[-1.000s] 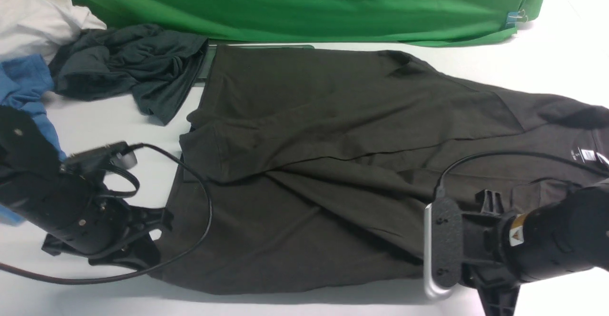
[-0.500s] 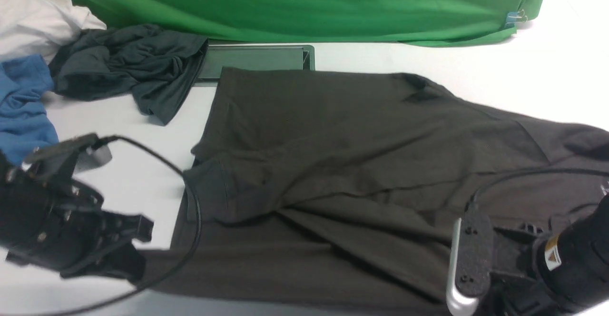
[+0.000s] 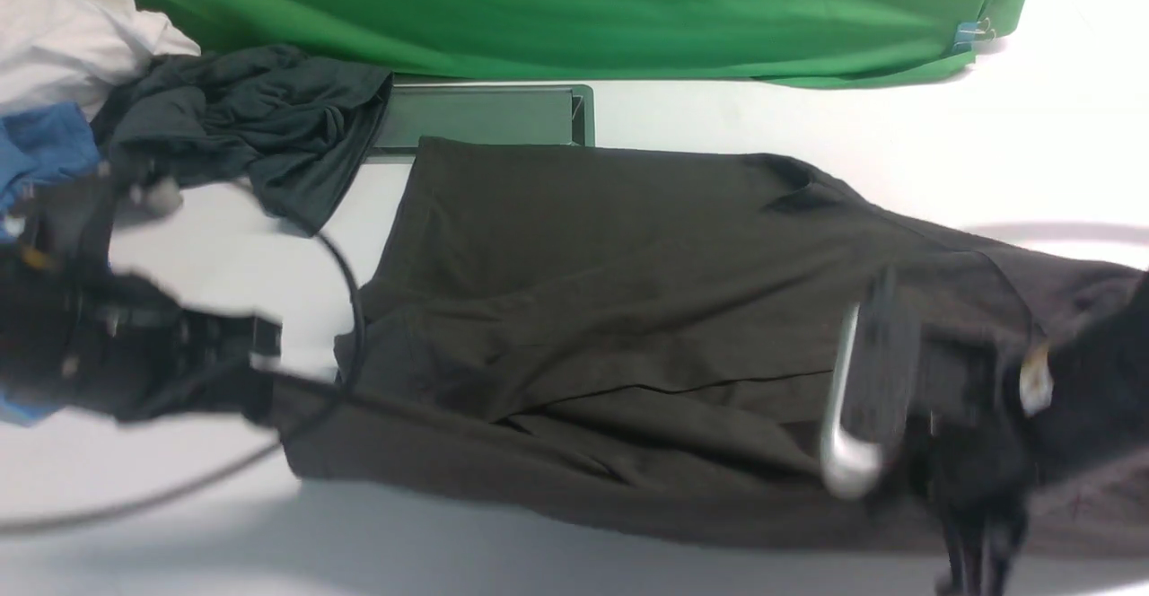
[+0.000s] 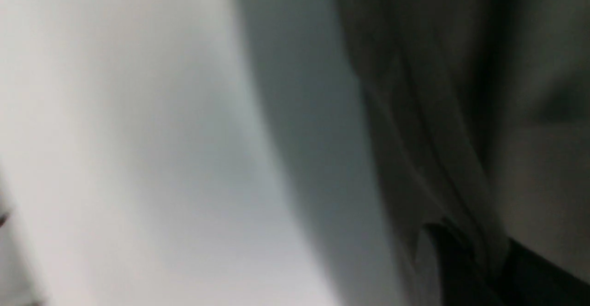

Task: Fold a long-sleeved shirt on a white desktop.
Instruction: 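Fold the black garment in half by bringing its near edge over to the far edge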

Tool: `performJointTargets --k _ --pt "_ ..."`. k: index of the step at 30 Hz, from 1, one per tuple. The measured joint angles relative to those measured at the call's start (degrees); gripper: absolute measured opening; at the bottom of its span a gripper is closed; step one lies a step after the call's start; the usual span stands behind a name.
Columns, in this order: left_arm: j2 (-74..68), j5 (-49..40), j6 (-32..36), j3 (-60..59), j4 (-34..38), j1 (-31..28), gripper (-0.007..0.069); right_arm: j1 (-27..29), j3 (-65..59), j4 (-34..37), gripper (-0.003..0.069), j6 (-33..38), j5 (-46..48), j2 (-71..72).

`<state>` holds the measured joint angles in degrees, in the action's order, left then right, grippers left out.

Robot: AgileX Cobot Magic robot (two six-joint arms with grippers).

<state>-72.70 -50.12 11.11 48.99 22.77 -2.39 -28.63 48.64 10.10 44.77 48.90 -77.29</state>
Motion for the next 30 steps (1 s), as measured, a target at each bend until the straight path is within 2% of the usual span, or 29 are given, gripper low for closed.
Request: performJointTargets --k 5,9,10,12,15,23,30 --pt "-7.43 0.13 1.52 10.6 0.0 0.0 0.0037 7.59 9.07 0.05 0.0041 2.51 -0.28 -3.27" --pt "-12.9 0.07 2.36 18.32 0.48 0.0 0.0037 10.78 15.11 0.12 0.0041 3.69 -0.34 -7.89" --pt "-16.2 0.01 2.62 23.4 0.9 0.0 0.0037 11.86 18.93 0.12 0.0041 4.34 -0.57 -11.31" --pt "-18.36 0.01 2.93 26.33 1.0 0.05 0.0037 12.37 21.09 0.12 0.0041 4.79 -0.7 -13.36" --pt "-27.33 0.06 5.31 36.7 1.98 0.09 0.0037 13.83 29.16 0.18 0.0041 6.52 -2.14 -21.31" --pt "-44.85 2.56 11.66 53.88 11.3 0.09 0.0037 16.07 45.17 0.13 0.0041 7.98 -3.12 -37.73" --pt "-59.37 10.66 12.45 64.95 14.37 1.45 0.0052 17.6 52.52 0.13 0.0043 2.09 -7.74 -49.81"
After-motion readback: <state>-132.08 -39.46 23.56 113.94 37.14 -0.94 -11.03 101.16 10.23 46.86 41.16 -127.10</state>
